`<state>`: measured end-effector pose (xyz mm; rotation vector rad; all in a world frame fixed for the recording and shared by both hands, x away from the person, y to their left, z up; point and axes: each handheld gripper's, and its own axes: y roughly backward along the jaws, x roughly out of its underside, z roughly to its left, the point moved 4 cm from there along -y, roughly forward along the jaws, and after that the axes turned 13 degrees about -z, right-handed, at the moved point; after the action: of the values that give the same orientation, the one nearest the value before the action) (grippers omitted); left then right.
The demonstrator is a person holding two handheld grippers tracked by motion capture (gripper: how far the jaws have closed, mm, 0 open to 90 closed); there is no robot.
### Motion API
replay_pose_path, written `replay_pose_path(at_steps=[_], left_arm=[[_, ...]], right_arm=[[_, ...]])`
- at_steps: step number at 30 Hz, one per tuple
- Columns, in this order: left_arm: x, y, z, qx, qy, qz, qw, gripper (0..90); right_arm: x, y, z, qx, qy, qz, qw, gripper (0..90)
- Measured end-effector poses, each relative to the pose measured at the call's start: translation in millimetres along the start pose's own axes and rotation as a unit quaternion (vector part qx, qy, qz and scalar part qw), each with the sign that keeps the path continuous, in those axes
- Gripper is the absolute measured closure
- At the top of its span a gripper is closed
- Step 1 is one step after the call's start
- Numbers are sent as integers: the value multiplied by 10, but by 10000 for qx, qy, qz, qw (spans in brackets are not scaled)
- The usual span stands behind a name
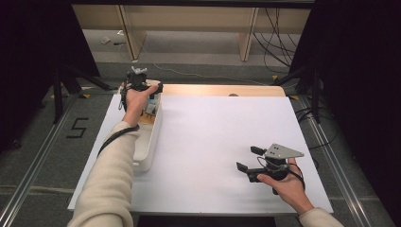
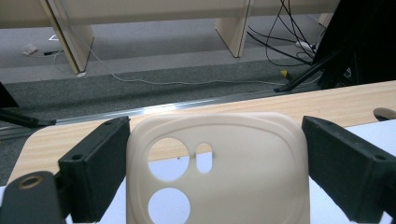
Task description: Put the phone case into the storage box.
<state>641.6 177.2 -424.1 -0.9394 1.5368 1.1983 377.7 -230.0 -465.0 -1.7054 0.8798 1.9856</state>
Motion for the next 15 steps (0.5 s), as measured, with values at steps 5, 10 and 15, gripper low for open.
replay_pose_path(at_steps=[5,10,15], left_arm=[[3,5,4,-1,12,5,10000,103],[7,10,9,-1,23,-1,10000,101],[12,16,10,3,28,-4,10000,101]], right_arm=[[0,-1,2,-5,4,-1,10000,159],[1,-1,1,-4,6,0,10000,159],[1,-1,2,-6,3,6,10000,159]])
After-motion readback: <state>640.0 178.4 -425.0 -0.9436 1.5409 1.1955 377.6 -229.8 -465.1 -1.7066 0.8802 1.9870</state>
